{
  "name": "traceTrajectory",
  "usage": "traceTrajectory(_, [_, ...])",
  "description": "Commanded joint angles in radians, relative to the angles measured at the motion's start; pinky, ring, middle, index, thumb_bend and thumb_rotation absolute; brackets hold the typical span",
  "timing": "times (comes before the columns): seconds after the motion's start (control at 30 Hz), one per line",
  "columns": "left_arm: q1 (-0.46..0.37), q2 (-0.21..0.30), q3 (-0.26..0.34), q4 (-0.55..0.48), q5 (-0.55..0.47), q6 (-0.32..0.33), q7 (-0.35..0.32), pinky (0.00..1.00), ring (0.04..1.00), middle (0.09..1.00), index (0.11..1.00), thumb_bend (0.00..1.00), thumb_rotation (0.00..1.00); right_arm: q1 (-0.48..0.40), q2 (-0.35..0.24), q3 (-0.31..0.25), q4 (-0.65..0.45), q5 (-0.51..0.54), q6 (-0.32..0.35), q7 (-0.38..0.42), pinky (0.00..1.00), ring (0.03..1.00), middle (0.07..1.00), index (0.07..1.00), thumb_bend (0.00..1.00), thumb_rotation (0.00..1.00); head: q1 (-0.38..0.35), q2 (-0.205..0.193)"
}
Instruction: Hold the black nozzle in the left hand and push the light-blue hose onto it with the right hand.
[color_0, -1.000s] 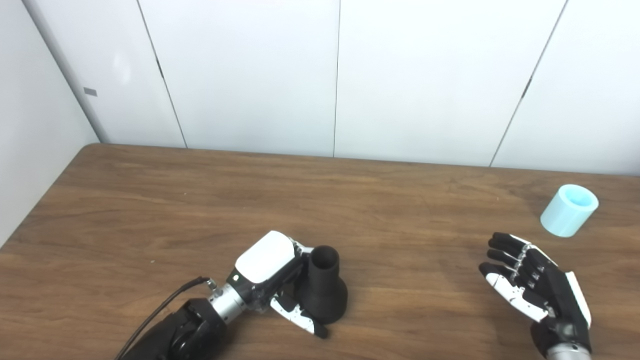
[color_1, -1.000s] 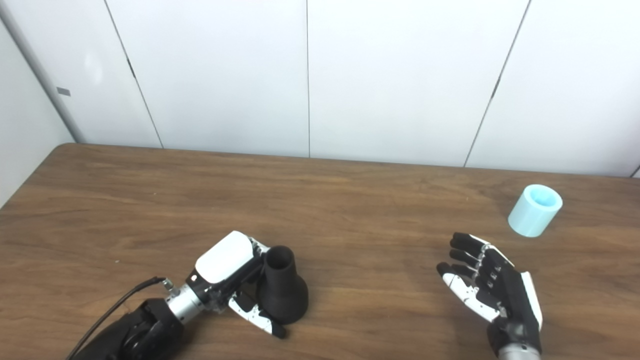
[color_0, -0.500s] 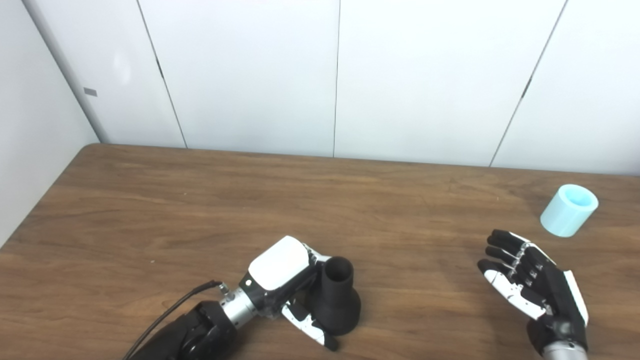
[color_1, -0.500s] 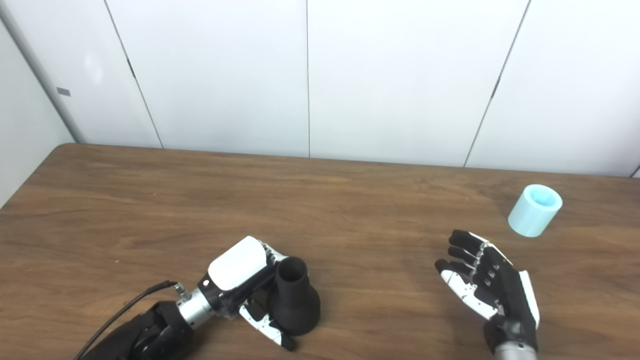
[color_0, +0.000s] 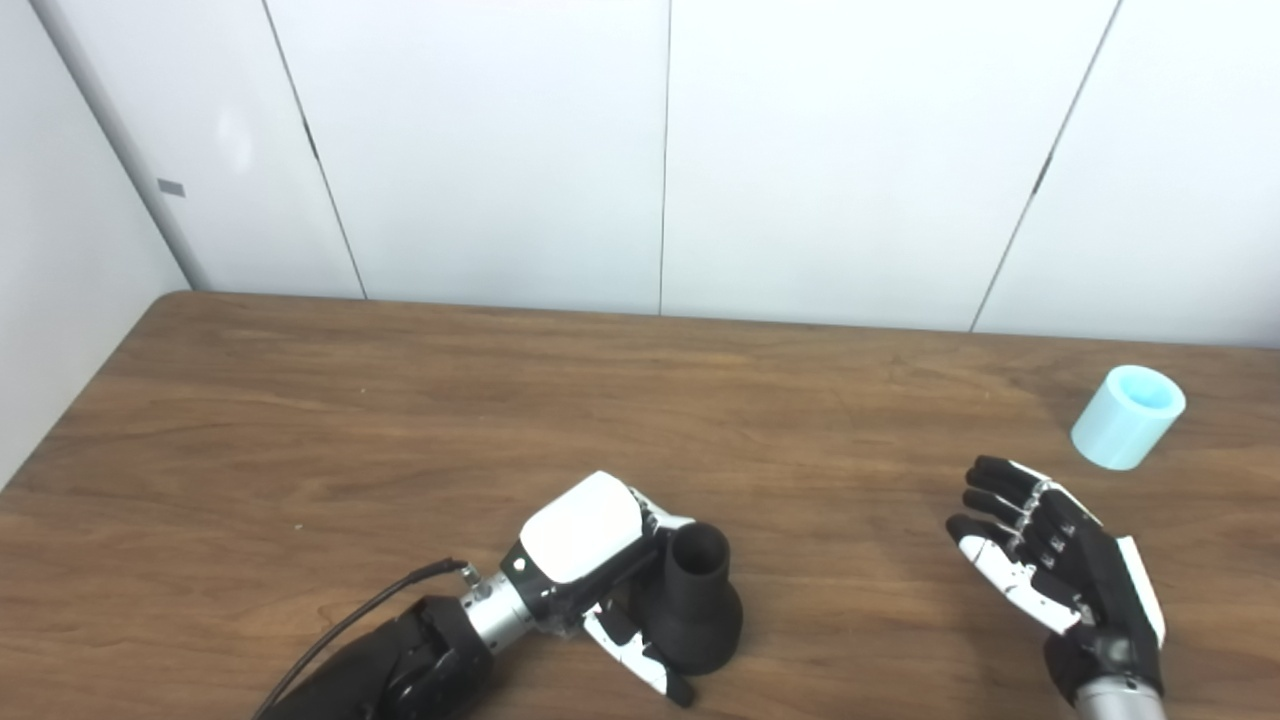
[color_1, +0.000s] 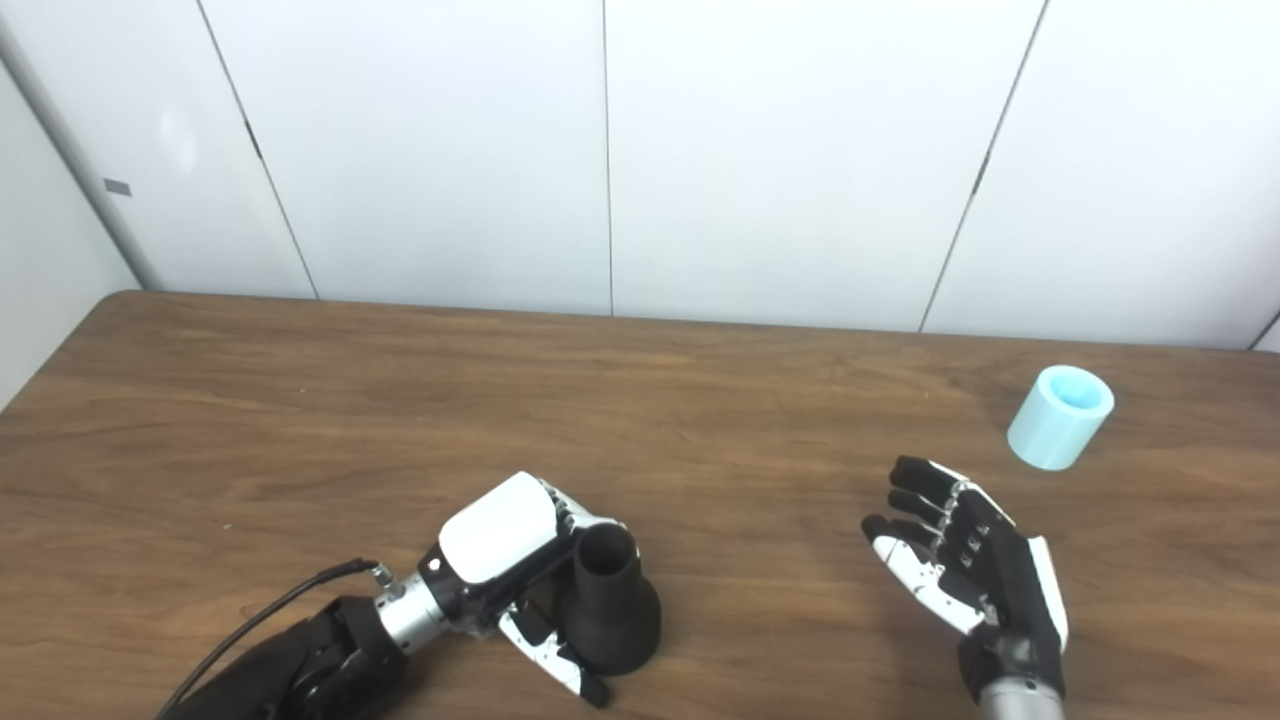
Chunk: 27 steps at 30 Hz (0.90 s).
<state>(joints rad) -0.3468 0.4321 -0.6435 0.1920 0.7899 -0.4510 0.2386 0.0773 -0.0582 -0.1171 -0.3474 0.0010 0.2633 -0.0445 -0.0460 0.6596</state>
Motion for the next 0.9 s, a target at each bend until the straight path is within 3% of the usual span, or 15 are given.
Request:
traceTrajectory(0.0, [-0.001,-0.015,-0.029,0.026,-0.002,-0.019,0.035,0.32,0.399,0.478,0.492,0.52,0.00,-0.018,-0.002,-0.007,-0.032,0.013,-0.049,0.001,0.66,0.739,0.739,0.699,0.26,0.00,0.000,0.001])
traceTrajectory(0.37, [-0.018,-0.024,-0.070,0.043,-0.026,-0.019,0.037,0.33,0.421,0.487,0.481,0.52,0.00,-0.020,-0.005,-0.001,-0.031,-0.050,-0.077,-0.025,0.63,0.724,0.733,0.693,0.26,0.03,-0.038,-0.005])
traceTrajectory(0.47, [-0.021,-0.021,-0.076,0.050,-0.026,-0.019,0.046,0.33,0.415,0.488,0.480,0.52,0.00,-0.034,-0.003,-0.005,-0.029,-0.075,-0.105,-0.042,0.63,0.709,0.715,0.679,0.26,0.04,-0.053,-0.006])
traceTrajectory(0.53, [-0.024,-0.015,-0.084,0.056,-0.028,-0.019,0.057,0.32,0.415,0.489,0.478,0.52,0.00,-0.048,-0.010,-0.007,-0.017,-0.108,-0.158,-0.062,0.61,0.693,0.701,0.671,0.28,0.10,-0.082,-0.009])
traceTrajectory(0.63, [-0.026,-0.005,-0.093,0.058,-0.038,-0.019,0.063,0.32,0.414,0.492,0.476,0.52,0.00,-0.072,-0.007,-0.023,-0.007,-0.149,-0.242,-0.104,0.61,0.682,0.690,0.658,0.34,0.18,-0.134,-0.011])
traceTrajectory(0.67, [-0.026,-0.001,-0.097,0.058,-0.040,-0.019,0.066,0.33,0.416,0.492,0.475,0.52,0.00,-0.080,-0.004,-0.031,-0.001,-0.163,-0.278,-0.124,0.61,0.683,0.689,0.653,0.39,0.19,-0.134,-0.011])
traceTrajectory(0.77, [-0.028,0.016,-0.105,0.061,-0.050,-0.019,0.073,0.34,0.432,0.495,0.473,0.52,0.00,-0.117,0.006,-0.061,0.015,-0.207,-0.364,-0.192,0.61,0.687,0.681,0.634,0.56,0.26,-0.225,-0.023])
traceTrajectory(0.87, [-0.031,0.036,-0.117,0.062,-0.045,-0.019,0.085,0.35,0.438,0.495,0.473,0.52,0.00,-0.158,-0.005,-0.093,0.038,-0.237,-0.404,-0.236,0.61,0.696,0.695,0.649,0.69,0.36,-0.292,-0.038])
